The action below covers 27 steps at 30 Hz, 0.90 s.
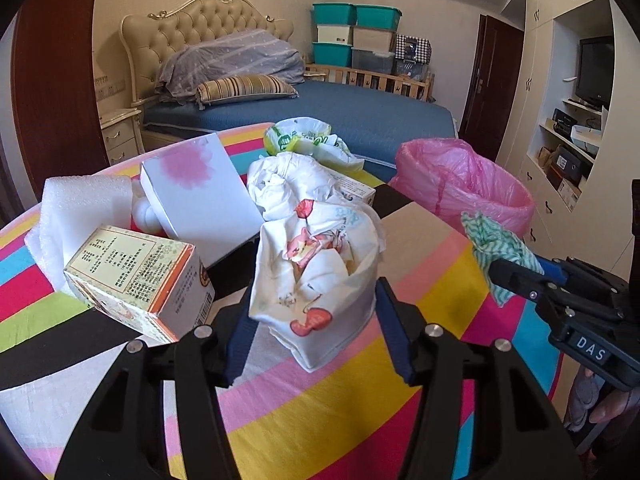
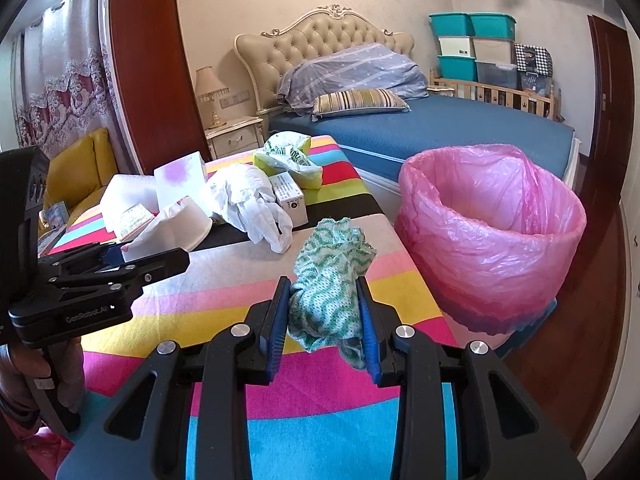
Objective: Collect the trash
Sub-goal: 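Carry the striped cloth with the right tool while the left tool carries the paper bag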
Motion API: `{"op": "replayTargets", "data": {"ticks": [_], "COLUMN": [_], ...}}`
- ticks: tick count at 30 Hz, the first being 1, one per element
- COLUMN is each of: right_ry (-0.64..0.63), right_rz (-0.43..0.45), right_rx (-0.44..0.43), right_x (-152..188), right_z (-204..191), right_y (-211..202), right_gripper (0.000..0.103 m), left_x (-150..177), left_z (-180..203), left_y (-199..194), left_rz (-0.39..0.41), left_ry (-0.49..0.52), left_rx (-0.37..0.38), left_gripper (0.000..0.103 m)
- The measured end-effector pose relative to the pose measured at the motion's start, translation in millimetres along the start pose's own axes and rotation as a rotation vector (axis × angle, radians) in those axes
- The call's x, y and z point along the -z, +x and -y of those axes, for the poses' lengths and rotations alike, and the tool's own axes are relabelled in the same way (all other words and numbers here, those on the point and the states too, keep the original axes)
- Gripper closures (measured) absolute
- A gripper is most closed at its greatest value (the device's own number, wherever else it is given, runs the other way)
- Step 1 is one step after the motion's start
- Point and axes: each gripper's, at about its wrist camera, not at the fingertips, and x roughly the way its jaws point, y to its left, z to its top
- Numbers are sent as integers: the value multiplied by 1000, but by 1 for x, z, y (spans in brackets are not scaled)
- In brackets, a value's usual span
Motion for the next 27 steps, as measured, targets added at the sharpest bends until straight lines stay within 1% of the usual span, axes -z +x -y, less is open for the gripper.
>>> {"op": "replayTargets", "data": {"ticks": [8, 14, 20, 27], "right_ry": [-5, -5, 14, 37], "right_rz": [24, 49, 72, 76], "right_rx": [12, 25, 49, 58], "right_x": [1, -2, -7, -6], "right_z": [3, 8, 22, 32], "right_y": [-10, -19, -28, -32], "right_gripper": [71, 71, 71, 71], "left_x": [-1, -4, -11, -12], "left_z": [4, 16, 31, 47], "left_y": [-8, -14, -13, -10], "left_rz": [43, 80, 96, 101], "left_ry": [9, 39, 69, 105], "left_rx": [-5, 5, 25, 44], "left_gripper": [48, 48, 48, 48]}}
